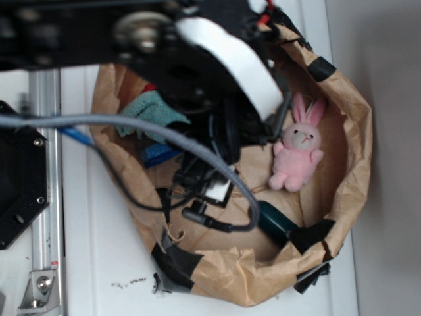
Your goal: Grab the plastic pickle.
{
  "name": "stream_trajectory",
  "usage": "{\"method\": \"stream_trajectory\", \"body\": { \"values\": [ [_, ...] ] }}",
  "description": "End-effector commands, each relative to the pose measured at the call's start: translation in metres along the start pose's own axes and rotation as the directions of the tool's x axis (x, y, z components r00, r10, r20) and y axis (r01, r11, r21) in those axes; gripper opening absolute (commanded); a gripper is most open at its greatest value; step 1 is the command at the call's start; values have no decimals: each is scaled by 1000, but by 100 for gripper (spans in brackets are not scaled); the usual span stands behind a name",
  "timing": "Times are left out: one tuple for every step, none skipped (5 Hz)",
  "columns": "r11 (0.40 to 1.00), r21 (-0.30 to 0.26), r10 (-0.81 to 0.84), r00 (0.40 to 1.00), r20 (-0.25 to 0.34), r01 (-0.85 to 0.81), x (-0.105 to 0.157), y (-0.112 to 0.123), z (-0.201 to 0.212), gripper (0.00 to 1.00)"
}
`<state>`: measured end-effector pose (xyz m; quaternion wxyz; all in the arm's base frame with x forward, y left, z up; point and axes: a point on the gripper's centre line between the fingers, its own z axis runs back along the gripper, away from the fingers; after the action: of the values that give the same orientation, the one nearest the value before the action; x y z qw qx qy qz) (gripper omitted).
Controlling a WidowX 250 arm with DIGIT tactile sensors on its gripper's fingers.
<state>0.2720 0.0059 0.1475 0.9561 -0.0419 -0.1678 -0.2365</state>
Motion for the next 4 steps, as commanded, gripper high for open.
{"method": "stream_trajectory", "body": {
  "values": [
    [942,131,-299,950,-90,309,14,-13,-36,100],
    [952,83,-284,953,-104,293,21,-24,-60,100],
    [967,58,-238,962,-131,247,28,-33,-75,100],
    [968,9,-248,959,-138,252,40,-53,-90,100]
  ]
}}
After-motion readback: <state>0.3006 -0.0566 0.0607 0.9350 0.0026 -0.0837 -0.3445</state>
